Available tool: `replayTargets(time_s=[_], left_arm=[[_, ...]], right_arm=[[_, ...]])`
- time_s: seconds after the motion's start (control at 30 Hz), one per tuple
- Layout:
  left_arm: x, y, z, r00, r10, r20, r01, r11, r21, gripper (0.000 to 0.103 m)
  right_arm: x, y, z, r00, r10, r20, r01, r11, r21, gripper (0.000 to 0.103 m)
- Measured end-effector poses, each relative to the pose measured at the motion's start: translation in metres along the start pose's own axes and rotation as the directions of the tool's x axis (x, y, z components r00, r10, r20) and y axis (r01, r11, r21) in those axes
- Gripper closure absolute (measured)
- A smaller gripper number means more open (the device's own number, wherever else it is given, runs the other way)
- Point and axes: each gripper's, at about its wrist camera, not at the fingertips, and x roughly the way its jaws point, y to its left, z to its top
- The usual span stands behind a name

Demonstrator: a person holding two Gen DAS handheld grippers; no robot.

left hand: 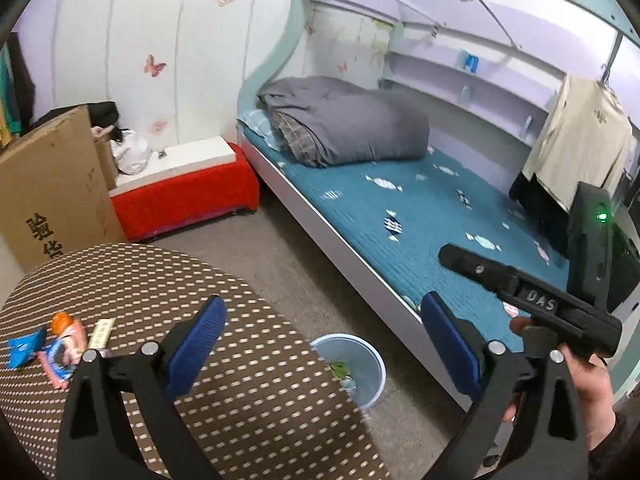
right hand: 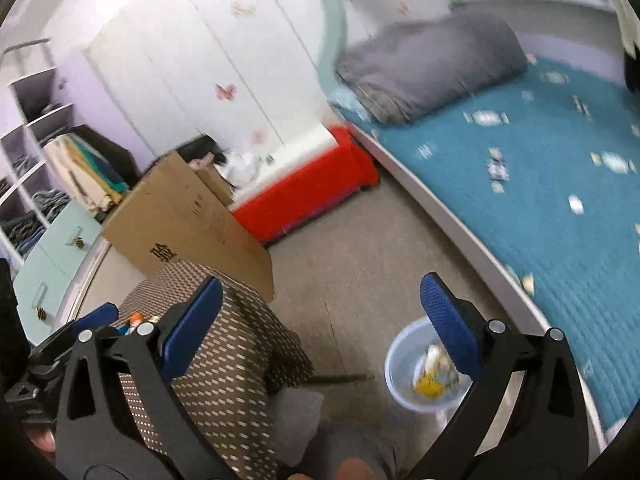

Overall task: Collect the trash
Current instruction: 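Move both open tools back over the trash on the table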

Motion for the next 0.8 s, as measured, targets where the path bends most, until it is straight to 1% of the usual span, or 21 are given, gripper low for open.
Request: replayTargets(time_s=[0.03,0.1,0.2,0.3,0.43,0.63,0.8], left_arm=[[-0.006,0.004,-0.001,1.000,0.007,0.009,-0.007,1.000,-0.004,0.007],[-0.020,0.017,-0.003,0.999,0.032,0.029,-0.032,0.999,-0.019,0.007],[-0.034,0.033,-0.005,0.997,0.064,0.040,-0.063,0.997,-0.038,0.007],[-0.050,0.051,-0.009,0.993,0.096,0.062,-0.092,0.994,-0.065,0.007],[-0.066,0.074,-0.018,0.990,0.122,0.071,-0.114,0.988,-0.108,0.007],[-0.087,0.116,-0.039,0.982,0.177,0.067,-0.160,0.967,-0.199,0.007],[-0.104,0.147,-0.058,0.975,0.214,0.062,-0.191,0.947,-0.259,0.007]], right_arm=[[-0.002,0.007,0.000,1.000,0.010,0.003,-0.010,1.000,-0.021,0.006],[-0.001,0.026,0.001,0.999,0.032,-0.030,-0.034,0.998,-0.058,0.006],[0.001,0.055,0.000,0.998,0.039,-0.044,-0.044,0.990,-0.133,0.006],[0.007,0.078,-0.003,0.997,0.036,-0.071,-0.048,0.984,-0.174,0.006],[0.017,0.114,-0.011,0.993,0.046,-0.112,-0.072,0.968,-0.239,0.006],[0.029,0.161,-0.027,0.983,0.071,-0.170,-0.124,0.937,-0.327,0.006],[0.043,0.188,-0.040,0.974,0.074,-0.216,-0.151,0.919,-0.365,0.006]])
